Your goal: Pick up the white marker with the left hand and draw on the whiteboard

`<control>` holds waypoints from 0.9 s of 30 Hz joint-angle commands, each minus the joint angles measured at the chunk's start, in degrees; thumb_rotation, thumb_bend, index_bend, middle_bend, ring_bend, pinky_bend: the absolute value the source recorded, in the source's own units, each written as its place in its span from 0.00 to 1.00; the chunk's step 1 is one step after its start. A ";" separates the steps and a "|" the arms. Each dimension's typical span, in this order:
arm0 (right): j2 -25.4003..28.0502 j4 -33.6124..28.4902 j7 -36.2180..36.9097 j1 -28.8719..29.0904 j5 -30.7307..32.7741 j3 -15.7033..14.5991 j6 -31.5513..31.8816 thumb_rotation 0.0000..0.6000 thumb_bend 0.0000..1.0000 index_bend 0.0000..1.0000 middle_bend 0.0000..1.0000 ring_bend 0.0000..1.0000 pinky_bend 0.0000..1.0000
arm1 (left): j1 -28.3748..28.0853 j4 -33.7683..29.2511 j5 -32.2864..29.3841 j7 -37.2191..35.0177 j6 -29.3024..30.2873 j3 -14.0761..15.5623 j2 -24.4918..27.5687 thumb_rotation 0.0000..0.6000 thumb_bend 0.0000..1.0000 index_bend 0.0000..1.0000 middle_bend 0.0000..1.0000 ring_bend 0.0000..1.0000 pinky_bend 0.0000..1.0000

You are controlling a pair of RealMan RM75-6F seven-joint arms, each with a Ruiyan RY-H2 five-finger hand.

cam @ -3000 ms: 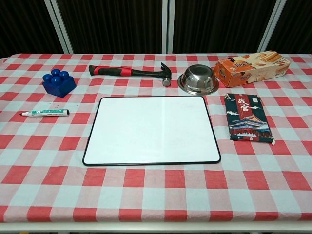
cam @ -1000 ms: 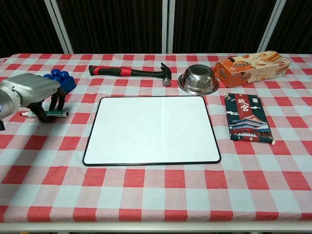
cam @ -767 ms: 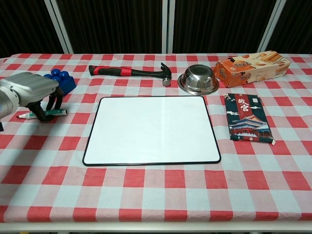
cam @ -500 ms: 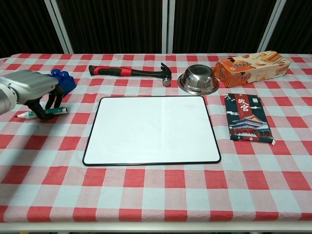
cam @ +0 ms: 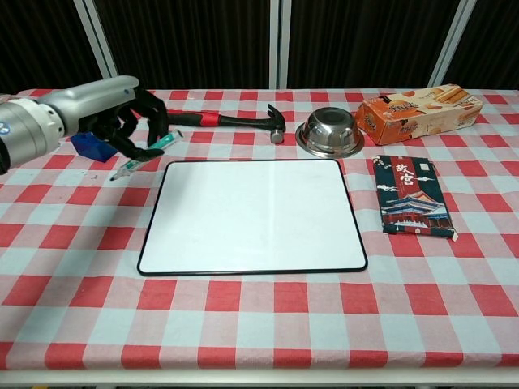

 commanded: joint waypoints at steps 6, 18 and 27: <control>0.55 -0.64 -0.32 -0.22 0.50 -0.06 -0.13 1.00 0.15 0.00 0.01 0.00 0.00 | -7.71 17.83 16.67 -26.89 -2.79 0.74 -8.60 1.00 0.46 0.58 0.59 0.76 0.99; 0.61 -0.64 0.20 -0.21 0.98 0.01 -0.48 1.00 0.15 0.00 0.01 0.00 0.00 | -13.31 31.34 17.59 -38.74 -5.55 1.53 -16.35 1.00 0.47 0.57 0.58 0.74 0.97; 0.87 -0.96 -0.24 -0.09 1.42 0.08 -0.87 1.00 0.15 0.00 0.01 0.00 0.00 | -15.24 38.62 16.94 -42.03 -6.34 1.86 -20.82 1.00 0.47 0.56 0.57 0.74 0.97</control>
